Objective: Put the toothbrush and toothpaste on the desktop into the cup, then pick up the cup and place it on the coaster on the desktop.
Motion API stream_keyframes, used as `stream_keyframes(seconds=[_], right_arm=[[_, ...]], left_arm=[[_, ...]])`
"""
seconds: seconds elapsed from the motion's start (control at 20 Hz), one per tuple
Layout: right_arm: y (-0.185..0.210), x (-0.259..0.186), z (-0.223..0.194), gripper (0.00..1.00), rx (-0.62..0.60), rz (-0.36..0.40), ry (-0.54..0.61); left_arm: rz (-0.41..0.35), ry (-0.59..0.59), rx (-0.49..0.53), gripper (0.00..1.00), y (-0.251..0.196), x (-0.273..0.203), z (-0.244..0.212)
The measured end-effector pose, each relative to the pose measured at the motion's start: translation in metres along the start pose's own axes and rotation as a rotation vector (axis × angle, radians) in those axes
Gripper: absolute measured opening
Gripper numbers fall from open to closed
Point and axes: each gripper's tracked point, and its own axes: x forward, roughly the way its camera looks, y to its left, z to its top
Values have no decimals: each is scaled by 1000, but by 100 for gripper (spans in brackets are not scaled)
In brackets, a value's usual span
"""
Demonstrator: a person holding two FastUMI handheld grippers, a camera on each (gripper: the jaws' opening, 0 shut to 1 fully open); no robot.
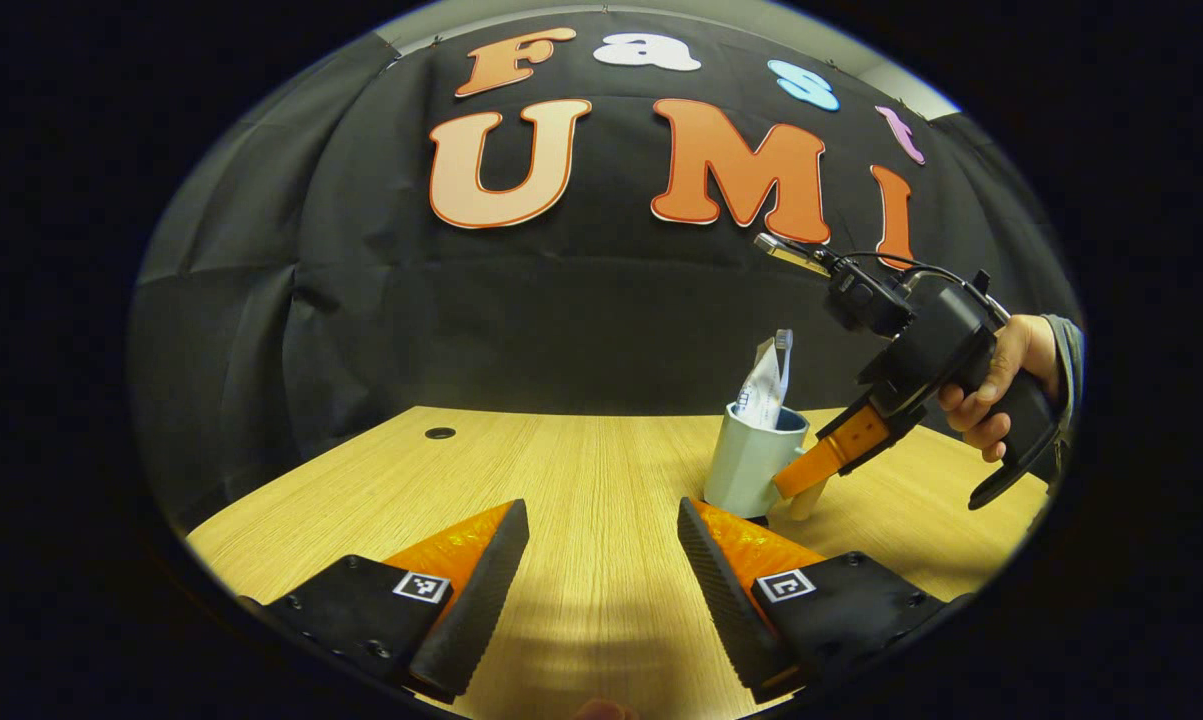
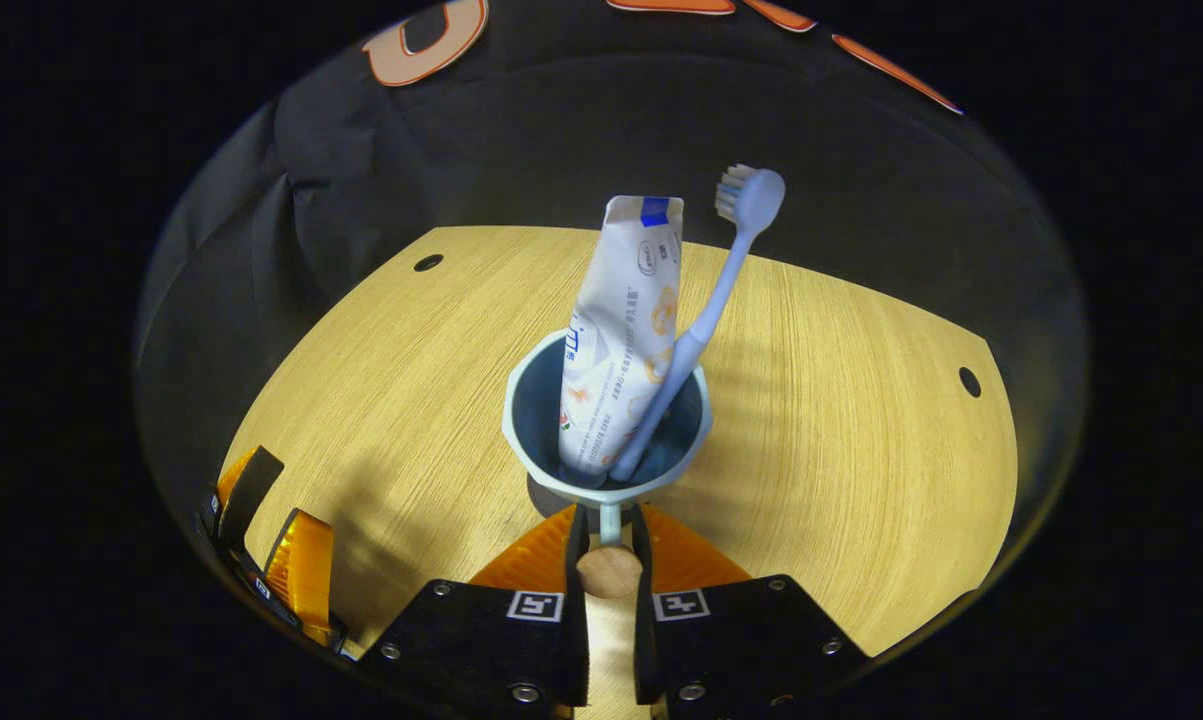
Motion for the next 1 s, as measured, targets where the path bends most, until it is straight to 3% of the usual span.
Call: stream_keyframes(seconds=[0.4,0.6,0.7,0.85,0.9,0.95,1.0], right_arm=[[-3,-1,-1,19,-27,-15,41],[1,-18,10,27,-17,28,5],[2,-35,21,34,-29,52,-42],[2,-60,34,52,-45,70,-140],[2,-66,35,50,-42,75,-169],[0,-72,36,62,-36,77,-200],[-3,-77,37,64,-37,75,-232]], left_arm=[[12,26,-2,95,4,2,-12],[11,46,-9,96,2,4,-18],[6,47,-7,96,-1,4,-16],[0,29,9,95,-9,3,-8],[-2,20,18,94,-12,2,-3],[-3,11,29,94,-15,1,1],[-1,2,39,95,-16,0,5]])
